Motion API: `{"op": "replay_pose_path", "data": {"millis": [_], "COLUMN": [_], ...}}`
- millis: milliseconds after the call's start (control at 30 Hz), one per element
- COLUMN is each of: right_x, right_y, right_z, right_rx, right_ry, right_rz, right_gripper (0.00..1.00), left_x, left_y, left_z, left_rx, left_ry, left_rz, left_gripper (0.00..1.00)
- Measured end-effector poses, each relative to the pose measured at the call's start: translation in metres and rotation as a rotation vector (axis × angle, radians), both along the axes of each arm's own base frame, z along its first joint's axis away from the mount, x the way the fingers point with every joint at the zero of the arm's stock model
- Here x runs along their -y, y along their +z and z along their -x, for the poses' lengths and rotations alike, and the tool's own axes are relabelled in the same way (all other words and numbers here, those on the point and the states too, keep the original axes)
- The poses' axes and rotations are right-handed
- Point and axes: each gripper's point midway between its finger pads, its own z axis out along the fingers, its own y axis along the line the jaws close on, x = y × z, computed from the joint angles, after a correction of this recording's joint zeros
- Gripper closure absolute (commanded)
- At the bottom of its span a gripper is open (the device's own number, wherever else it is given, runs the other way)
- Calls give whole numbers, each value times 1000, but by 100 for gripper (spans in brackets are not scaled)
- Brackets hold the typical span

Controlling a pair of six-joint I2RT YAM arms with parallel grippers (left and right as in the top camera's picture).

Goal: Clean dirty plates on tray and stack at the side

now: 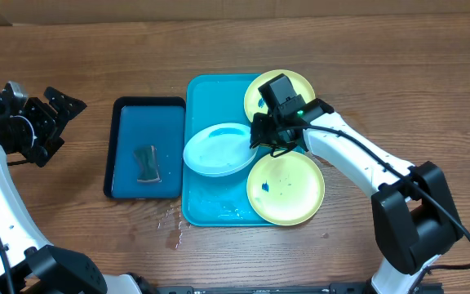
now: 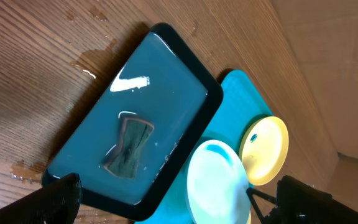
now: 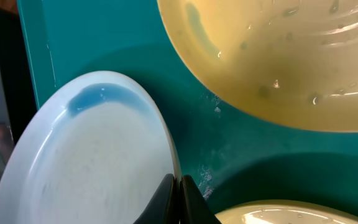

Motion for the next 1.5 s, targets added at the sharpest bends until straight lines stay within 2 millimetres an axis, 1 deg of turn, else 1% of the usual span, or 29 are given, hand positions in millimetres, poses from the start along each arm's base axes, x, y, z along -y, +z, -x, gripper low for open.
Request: {"op": "replay_pose_path", "data": {"millis": [167, 300, 433, 567, 633, 700, 1033, 1167, 1300, 1367, 1500], "right_x": [0, 5, 9, 9, 7, 5, 1, -1, 1, 1, -3], "right_y": [-3, -12, -21, -24, -24, -24, -25, -35, -47, -46, -44], "right_z": [3, 7, 11, 14, 14, 15, 16, 17, 25, 23, 18], "right_rx": [-6, -17, -22, -26, -19, -15, 4, 31, 21, 30, 51], "right_ry": [3, -2, -7, -9, -3, 5, 17, 23, 23, 19, 12], "right_rz": [4, 24, 34, 42, 42, 48, 57, 51, 59, 55, 39], "right_gripper": [96, 95, 87, 72, 67, 66, 66, 67, 73, 76, 78], "left_x": [0, 0, 0, 0, 0, 0, 0, 0, 0, 0, 0], "left_y": [0, 0, 0, 0, 0, 0, 0, 0, 0, 0, 0], "left_z": [0, 0, 0, 0, 0, 0, 0, 0, 0, 0, 0], "left_rx": [0, 0, 0, 0, 0, 0, 0, 0, 0, 0, 1], "left_ry": [0, 0, 0, 0, 0, 0, 0, 0, 0, 0, 0], "left_rz": [0, 0, 0, 0, 0, 0, 0, 0, 0, 0, 0], "left_gripper": [0, 0, 0, 0, 0, 0, 0, 0, 0, 0, 0]}}
